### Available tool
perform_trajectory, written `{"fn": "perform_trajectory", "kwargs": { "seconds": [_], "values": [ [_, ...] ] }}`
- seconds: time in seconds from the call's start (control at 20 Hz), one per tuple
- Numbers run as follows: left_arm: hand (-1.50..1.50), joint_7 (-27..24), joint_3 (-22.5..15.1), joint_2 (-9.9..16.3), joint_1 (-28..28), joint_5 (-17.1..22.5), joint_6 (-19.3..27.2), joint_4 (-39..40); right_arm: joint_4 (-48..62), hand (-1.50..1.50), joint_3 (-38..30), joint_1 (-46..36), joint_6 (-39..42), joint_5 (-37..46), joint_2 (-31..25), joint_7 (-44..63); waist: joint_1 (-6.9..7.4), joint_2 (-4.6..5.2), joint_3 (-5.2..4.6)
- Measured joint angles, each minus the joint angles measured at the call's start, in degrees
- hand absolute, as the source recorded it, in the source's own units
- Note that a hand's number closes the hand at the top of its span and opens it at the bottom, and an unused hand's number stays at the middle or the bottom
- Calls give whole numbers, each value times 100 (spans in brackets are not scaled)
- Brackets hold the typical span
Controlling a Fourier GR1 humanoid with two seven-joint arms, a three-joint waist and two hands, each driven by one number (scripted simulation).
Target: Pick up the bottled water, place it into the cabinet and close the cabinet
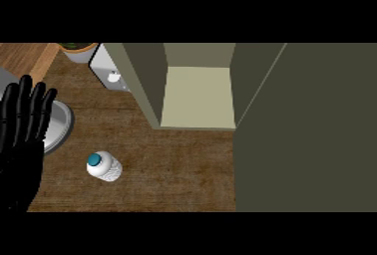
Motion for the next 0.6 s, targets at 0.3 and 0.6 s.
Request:
{"fn": "perform_trajectory", "kwargs": {
  "seconds": [0.3, 0.6],
  "values": [
    [-150, -9, 137, -242, 788, -566, 532, -641, -518, -150, 110, 456, 162, 84, -99, 114, -58, -30, 37],
    [-150, 615, -302, -579, 1723, -260, 1174, -1418, -965, -150, 793, 831, 677, -235, -170, 498, -40, -43, 45]
  ]
}}
